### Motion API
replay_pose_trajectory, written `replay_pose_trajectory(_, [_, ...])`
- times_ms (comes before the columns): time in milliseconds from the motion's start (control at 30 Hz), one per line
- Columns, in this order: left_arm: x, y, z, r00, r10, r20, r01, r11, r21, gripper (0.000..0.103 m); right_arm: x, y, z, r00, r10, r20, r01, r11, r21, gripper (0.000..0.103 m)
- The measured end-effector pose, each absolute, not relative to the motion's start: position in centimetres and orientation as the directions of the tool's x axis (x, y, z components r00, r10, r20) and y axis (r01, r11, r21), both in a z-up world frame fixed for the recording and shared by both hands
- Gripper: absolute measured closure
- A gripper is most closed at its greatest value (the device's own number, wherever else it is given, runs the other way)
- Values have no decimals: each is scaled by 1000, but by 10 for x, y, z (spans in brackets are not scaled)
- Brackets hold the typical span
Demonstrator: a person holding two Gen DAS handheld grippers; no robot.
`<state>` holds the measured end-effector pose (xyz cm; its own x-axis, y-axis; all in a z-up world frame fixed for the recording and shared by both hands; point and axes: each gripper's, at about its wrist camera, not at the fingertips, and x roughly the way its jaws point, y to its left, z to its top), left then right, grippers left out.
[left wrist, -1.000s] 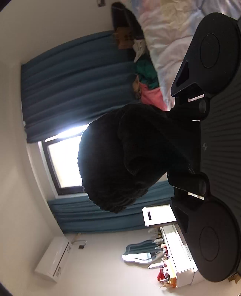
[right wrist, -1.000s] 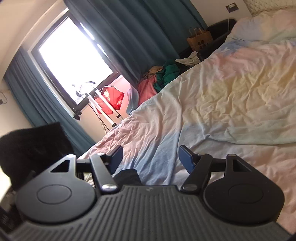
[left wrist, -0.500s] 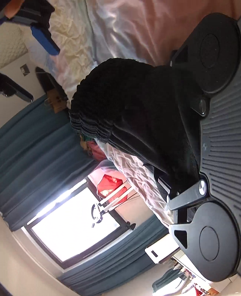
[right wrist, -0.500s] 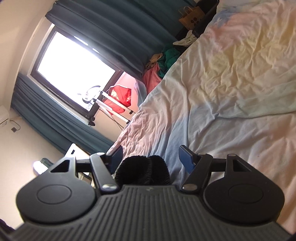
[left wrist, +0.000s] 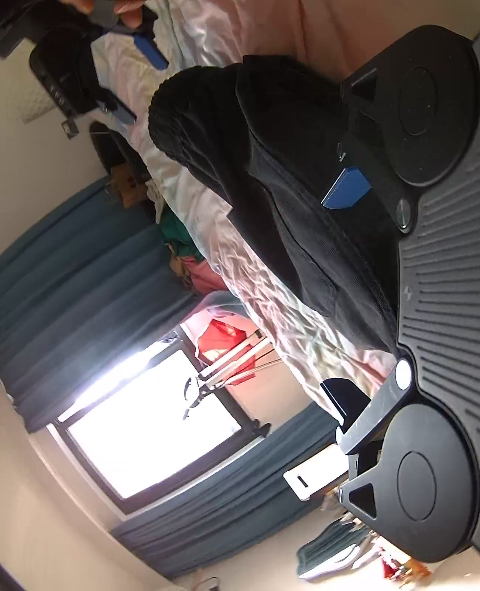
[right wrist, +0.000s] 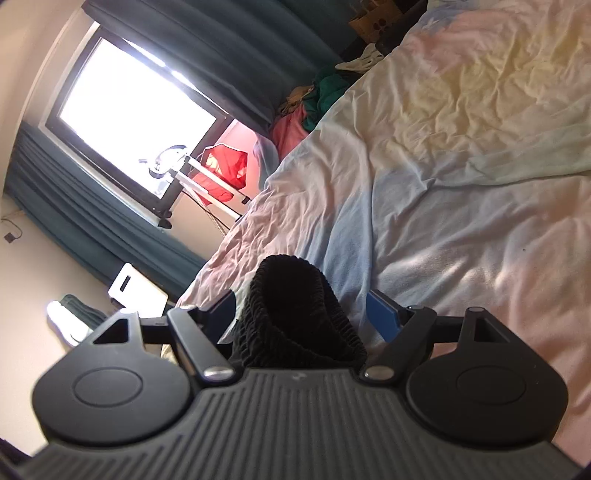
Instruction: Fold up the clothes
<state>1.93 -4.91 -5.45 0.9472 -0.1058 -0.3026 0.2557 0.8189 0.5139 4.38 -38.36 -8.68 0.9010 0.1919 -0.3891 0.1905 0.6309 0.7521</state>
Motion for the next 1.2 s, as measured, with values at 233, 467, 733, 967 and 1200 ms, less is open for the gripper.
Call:
replay_pose_trajectory(233, [-6,-10,-40,918,-189,-348,340,827,448,6,45,-370,-103,870,268,-413,193,586,787,22])
replay_pose_trajectory(467, [-3,-28,-64,895,-221,-386,396,792,464,16,59,-353,-125,819,338,-463,216,567,795,18])
replay_pose_trajectory(733, [0,-25,-85,845,-200,-497,455,756,471,23,68,-336,-141,797,369,-478,183,607,774,15])
replay_pose_trajectory(967, [8,-16,-96,749,-193,-634,504,787,355,23,72,-357,-150,816,434,-381,159,466,870,15])
replay_pose_trajectory(1200, [12,1,-91,717,-230,-658,503,825,260,21,89,-338,-165,707,500,-500,168,569,805,10])
